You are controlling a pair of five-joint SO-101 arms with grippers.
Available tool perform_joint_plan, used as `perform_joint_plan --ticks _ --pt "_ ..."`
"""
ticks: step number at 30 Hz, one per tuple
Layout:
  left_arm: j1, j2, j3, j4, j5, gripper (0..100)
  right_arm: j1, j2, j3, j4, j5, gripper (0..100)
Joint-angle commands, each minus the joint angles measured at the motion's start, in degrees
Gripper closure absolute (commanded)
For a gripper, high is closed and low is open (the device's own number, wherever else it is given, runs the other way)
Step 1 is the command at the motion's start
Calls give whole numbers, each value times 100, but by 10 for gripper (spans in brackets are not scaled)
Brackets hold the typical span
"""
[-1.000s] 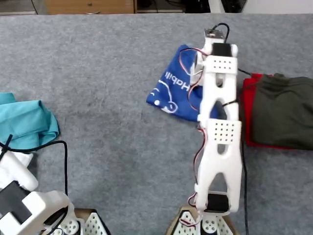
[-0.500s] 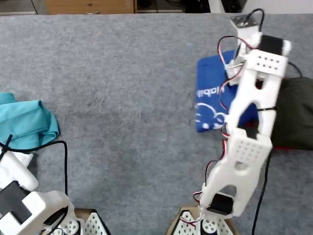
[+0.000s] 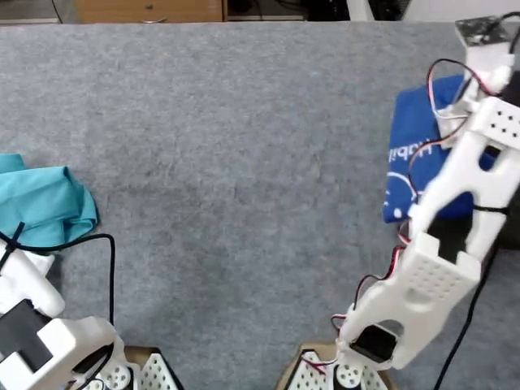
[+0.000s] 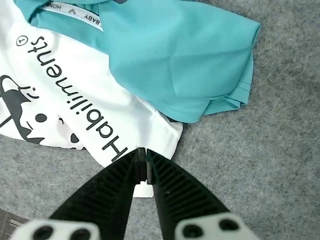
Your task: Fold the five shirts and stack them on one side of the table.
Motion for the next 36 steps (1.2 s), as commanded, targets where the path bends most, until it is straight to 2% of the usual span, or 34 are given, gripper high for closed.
perform_joint_plan --ticks 1,11,16,18,21,24,31,33,36 --pt "70 -233 -97 53 0 981 312 -365 22 -211 44 996" --pt "53 -242 -97 53 0 981 804 418 -40 -501 545 996" --pt "62 -242 -97 53 0 981 1121 716 -31 -1178 870 990" --pt "62 -242 -97 53 0 981 1218 840 -31 -1266 1257 948" --pt "62 -242 -97 53 0 981 1393 901 -31 -1284 1688 822" --pt "62 -242 -97 53 0 981 1525 901 -163 -1284 1609 744" --pt "123 -242 -88 53 0 981 1305 936 -1833 -334 914 745" --pt "185 -242 -88 53 0 981 1086 936 -2018 79 747 746" --pt "255 -242 -88 53 9 981 919 936 -1736 79 501 786"
